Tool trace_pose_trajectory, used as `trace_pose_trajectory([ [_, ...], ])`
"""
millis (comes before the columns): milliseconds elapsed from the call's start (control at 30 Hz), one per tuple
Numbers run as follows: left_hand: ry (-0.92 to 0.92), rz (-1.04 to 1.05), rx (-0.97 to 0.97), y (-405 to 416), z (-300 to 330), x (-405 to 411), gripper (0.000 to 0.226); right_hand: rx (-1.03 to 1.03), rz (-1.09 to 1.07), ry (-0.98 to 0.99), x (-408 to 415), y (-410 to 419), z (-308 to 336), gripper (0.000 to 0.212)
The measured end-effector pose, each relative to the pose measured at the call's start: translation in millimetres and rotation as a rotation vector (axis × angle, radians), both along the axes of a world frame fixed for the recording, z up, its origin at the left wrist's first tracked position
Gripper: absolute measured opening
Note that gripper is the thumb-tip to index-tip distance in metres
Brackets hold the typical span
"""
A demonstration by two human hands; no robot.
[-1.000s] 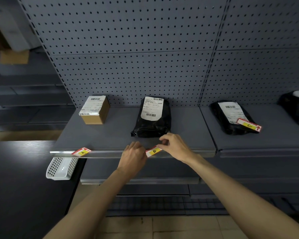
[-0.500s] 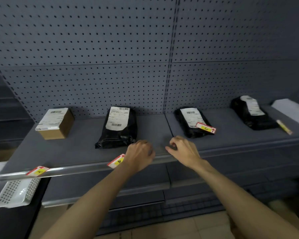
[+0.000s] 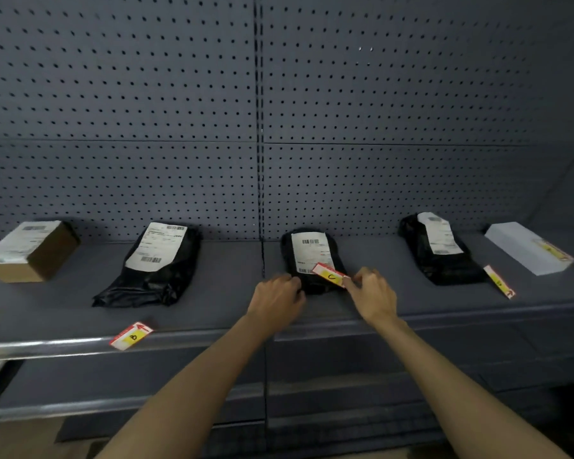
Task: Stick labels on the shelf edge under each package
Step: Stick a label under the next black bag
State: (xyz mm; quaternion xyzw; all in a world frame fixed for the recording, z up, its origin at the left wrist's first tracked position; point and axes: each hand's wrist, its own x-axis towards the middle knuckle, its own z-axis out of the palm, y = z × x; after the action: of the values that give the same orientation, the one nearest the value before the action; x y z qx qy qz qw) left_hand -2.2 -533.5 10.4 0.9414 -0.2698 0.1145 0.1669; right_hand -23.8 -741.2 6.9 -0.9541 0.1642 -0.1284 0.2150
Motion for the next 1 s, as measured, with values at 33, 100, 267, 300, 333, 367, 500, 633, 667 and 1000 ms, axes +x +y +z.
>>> trace_pose_trajectory([
  [33, 0.001, 0.021, 0.006, -10.8, -2.7, 1.2, 0.021, 0.030, 0.007, 0.017, 6.7, -9.3, -2.8, 0.032],
  [100, 0.016, 0.045, 0.012, -28.0, -7.8, 2.7, 0.021, 0.086, 0.031, 0.039, 17.3, -22.5, -7.7, 0.037],
  [267, 0.032, 0.102, 0.046, -51.0, -15.8, 0.9, 0.023, 0.156, 0.080, 0.089, 39.6, -32.7, -17.7, 0.037],
  [300, 0.037, 0.110, 0.052, -52.1, -17.2, 0.4, 0.023, 0.167, 0.080, 0.101, 43.7, -31.8, -19.9, 0.039],
  [333, 0.044, 0.116, 0.054, -52.0, -19.0, -0.9, 0.023, 0.183, 0.081, 0.115, 46.9, -30.7, -22.7, 0.041],
  [367, 0.046, 0.121, 0.050, -51.2, -21.0, -3.0, 0.023, 0.204, 0.085, 0.129, 49.6, -30.1, -25.4, 0.042],
  [500, 0.007, 0.121, 0.020, -43.6, -28.5, -14.2, 0.019, 0.285, 0.159, 0.158, 55.0, -32.9, -33.6, 0.025],
  [633, 0.006, 0.102, 0.022, -38.7, -36.5, -31.3, 0.009, 0.341, 0.250, 0.026, 45.7, -43.9, -25.5, 0.012],
  [667, 0.005, 0.093, 0.032, -38.7, -37.6, -35.4, 0.008, 0.360, 0.284, -0.010, 41.4, -47.2, -20.7, 0.013],
  [1000, -0.008, 0.096, 0.123, -37.7, -53.1, -62.4, 0.017, 0.502, 0.574, -0.029, -16.5, -53.5, -3.4, 0.015],
])
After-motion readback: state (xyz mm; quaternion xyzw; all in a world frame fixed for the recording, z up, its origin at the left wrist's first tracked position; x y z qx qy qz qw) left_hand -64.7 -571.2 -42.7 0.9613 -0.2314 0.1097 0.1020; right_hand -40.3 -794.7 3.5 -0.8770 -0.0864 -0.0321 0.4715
